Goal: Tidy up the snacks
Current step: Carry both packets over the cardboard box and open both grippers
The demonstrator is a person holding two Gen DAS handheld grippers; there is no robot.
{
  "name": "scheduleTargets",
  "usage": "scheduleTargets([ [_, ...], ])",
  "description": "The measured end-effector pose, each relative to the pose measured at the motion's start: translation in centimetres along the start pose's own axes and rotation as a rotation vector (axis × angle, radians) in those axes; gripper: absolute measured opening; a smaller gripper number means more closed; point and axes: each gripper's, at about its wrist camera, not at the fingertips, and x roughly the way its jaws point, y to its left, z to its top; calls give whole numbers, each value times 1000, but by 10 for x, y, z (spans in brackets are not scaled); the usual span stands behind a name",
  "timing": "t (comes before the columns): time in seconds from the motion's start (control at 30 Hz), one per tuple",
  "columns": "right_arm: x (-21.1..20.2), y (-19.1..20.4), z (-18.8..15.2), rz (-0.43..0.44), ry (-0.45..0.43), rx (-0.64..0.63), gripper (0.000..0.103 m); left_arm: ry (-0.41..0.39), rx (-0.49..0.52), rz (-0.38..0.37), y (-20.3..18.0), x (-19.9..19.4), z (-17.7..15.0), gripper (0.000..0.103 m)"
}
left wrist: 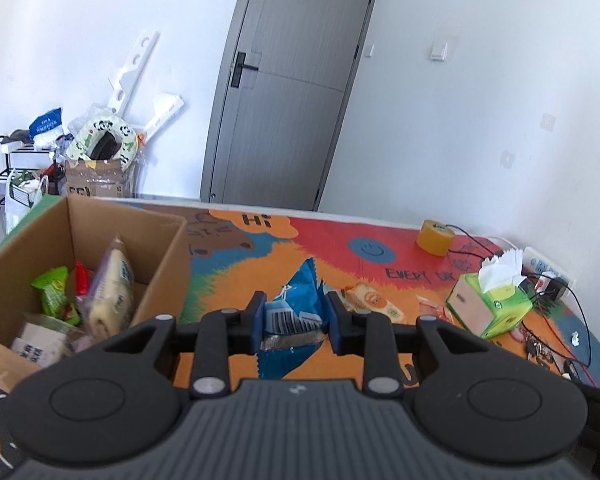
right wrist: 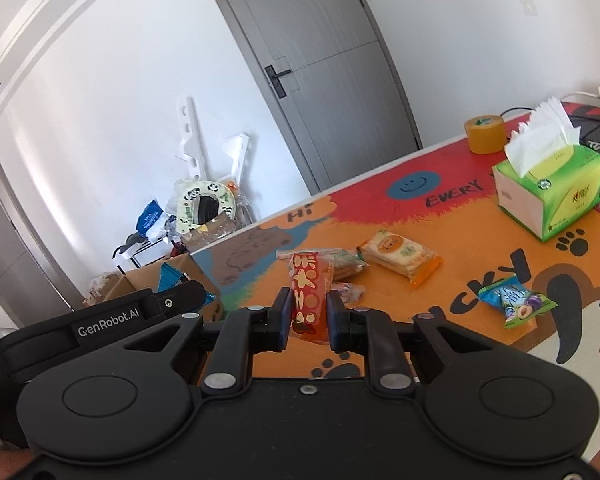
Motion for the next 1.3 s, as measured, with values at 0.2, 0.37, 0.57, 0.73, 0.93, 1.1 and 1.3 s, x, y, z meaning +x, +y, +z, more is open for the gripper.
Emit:
scheduleTargets([
  [0.2,-5,19,0,25,-4,-26,20,-27,-10,13,12,-16,6,30],
  [0.37,-2,33,-2,41,1,-33,19,-42,-26,31,29,-25,9,30],
  [0.57,4,53,-3,61,4,-58,20,-54,-56,52,52,-31,13,30],
  [0.73,13,70,-5,78,14,-75,19,-58,-76,67,71,-33,15,30],
  [0.93,26,85,-5,88,20,-87,19,-56,-103,88,93,-31,20,30],
  [1.1,39,97,-5,101,37,-98,19,-53,-129,117,114,-27,24,30],
  [1.3,58,114,-5,129,58,-112,19,-41,-153,146,136,-17,30,30],
])
